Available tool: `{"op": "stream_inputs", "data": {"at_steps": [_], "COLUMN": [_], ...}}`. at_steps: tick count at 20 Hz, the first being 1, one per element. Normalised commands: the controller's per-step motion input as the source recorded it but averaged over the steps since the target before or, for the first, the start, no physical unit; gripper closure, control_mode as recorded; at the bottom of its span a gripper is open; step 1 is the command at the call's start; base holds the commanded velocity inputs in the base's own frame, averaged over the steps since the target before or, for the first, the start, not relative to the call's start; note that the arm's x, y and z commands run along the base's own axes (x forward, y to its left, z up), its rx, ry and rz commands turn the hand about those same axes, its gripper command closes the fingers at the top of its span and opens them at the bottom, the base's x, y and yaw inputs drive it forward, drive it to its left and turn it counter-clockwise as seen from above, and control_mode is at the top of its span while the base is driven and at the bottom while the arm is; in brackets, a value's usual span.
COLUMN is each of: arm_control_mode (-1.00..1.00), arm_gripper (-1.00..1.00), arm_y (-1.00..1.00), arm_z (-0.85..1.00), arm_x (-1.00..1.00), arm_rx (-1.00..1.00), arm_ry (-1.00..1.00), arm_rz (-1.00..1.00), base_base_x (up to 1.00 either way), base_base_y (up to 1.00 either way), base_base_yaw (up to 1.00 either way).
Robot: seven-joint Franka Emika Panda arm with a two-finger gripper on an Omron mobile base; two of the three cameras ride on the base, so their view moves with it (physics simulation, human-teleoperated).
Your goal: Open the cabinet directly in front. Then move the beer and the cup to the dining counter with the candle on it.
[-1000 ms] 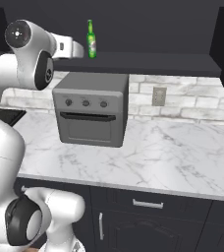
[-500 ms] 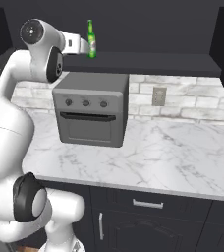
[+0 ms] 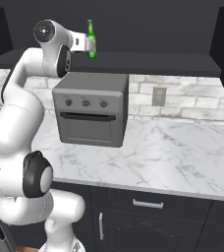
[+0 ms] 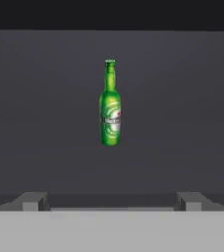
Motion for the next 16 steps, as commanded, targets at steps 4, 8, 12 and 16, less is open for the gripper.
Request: {"op": "stream_inputs", "data": {"at_steps": [4, 8, 12, 16], "arm_control_mode": [-1.0, -1.0, -1.0, -1.0], "arm_gripper": [-1.0, -1.0, -1.0, -1.0], "arm_y": [0.08, 0.08, 0.0, 0.0], "arm_z": [0.0, 0.0, 0.0, 0.0], "arm_x": [0.41, 0.37, 0.15, 0.24], "arm_rx": [0.0, 0.0, 0.0, 0.0], "arm_ry": [0.0, 0.0, 0.0, 0.0], "arm_rz": [0.0, 0.0, 0.0, 0.0], "base_base_x": [0.0, 0.0, 0.0, 0.0], "base_base_y": [0.0, 0.0, 0.0, 0.0], "base_base_yaw": [0.0, 0.0, 0.0, 0.0]}}
